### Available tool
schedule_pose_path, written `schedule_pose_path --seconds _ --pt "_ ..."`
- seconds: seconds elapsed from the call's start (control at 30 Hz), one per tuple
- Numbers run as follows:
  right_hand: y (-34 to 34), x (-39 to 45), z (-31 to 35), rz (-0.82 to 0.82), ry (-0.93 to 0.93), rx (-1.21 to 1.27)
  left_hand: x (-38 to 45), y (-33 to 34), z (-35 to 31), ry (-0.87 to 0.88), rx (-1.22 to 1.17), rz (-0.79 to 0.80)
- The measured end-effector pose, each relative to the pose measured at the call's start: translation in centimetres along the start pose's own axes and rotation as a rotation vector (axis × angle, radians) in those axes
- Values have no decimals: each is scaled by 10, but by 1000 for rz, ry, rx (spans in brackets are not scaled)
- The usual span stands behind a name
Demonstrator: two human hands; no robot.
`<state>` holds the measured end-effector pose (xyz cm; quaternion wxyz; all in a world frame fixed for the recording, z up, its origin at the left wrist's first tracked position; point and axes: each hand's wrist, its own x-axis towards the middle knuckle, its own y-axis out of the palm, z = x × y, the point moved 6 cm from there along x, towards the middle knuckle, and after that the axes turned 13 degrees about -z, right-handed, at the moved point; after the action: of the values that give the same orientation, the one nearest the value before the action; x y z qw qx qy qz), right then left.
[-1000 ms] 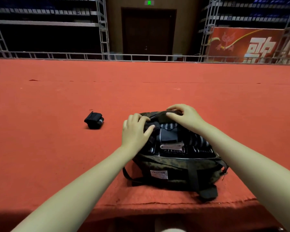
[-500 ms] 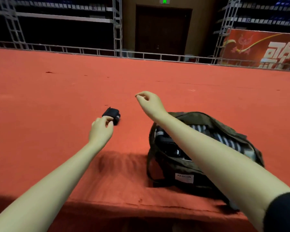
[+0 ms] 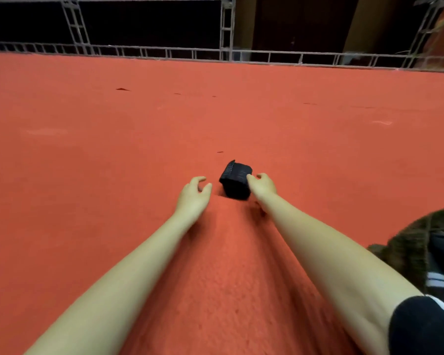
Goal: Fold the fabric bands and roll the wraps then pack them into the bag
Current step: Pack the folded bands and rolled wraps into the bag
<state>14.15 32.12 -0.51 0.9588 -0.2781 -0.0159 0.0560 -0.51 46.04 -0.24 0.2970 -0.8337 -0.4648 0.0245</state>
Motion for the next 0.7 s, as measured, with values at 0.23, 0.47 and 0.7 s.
schedule_pose_path --seconds 0.23,0.47,0.7 --pt "27 22 -20 -54 -65 102 54 77 -27 -20 -109 102" --pt "37 21 -10 -19 -6 -50 38 36 8 -290 -697 -163" --pt "-31 -31 35 -105 47 263 4 -42 -41 -321 -756 -153"
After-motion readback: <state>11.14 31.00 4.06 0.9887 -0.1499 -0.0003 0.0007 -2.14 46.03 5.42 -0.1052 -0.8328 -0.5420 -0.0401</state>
